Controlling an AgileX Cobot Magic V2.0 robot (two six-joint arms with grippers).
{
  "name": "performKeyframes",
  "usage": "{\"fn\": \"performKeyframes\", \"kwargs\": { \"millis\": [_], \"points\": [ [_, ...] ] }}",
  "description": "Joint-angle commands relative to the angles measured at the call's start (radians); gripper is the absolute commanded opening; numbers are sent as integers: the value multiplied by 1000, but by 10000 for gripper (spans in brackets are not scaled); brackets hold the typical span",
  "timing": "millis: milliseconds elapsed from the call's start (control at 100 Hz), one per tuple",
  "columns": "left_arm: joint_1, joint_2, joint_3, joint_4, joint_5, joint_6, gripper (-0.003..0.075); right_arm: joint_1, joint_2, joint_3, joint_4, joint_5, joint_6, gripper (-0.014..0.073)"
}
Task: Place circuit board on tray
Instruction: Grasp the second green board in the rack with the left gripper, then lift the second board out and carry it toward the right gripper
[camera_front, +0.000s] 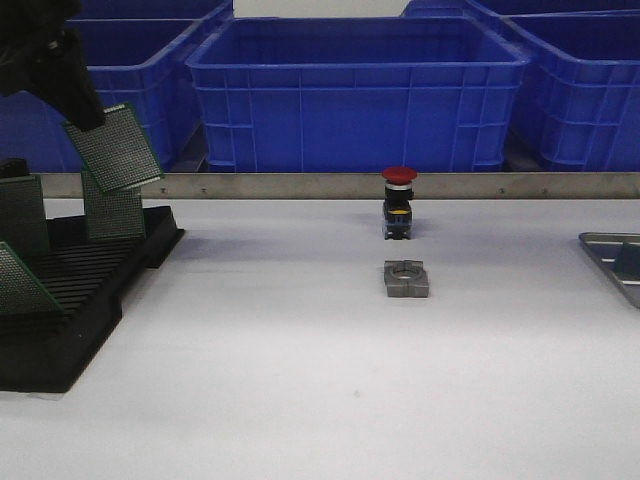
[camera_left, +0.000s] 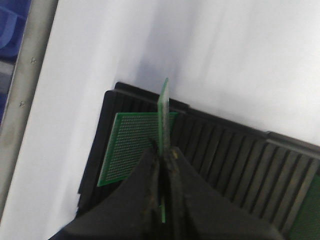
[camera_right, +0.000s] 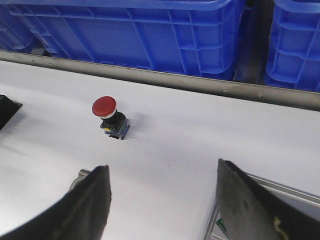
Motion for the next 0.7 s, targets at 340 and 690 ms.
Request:
{"fn": "performKeyframes", "kwargs": {
  "millis": [340, 690],
  "points": [
    [-11, -93, -34, -509, 133, 85, -20, 1, -36, -22, 68, 131, -11, 477],
    [-189, -95, -34, -554, 112, 95, -20, 192, -36, -24, 100, 142, -199, 477]
  ]
}}
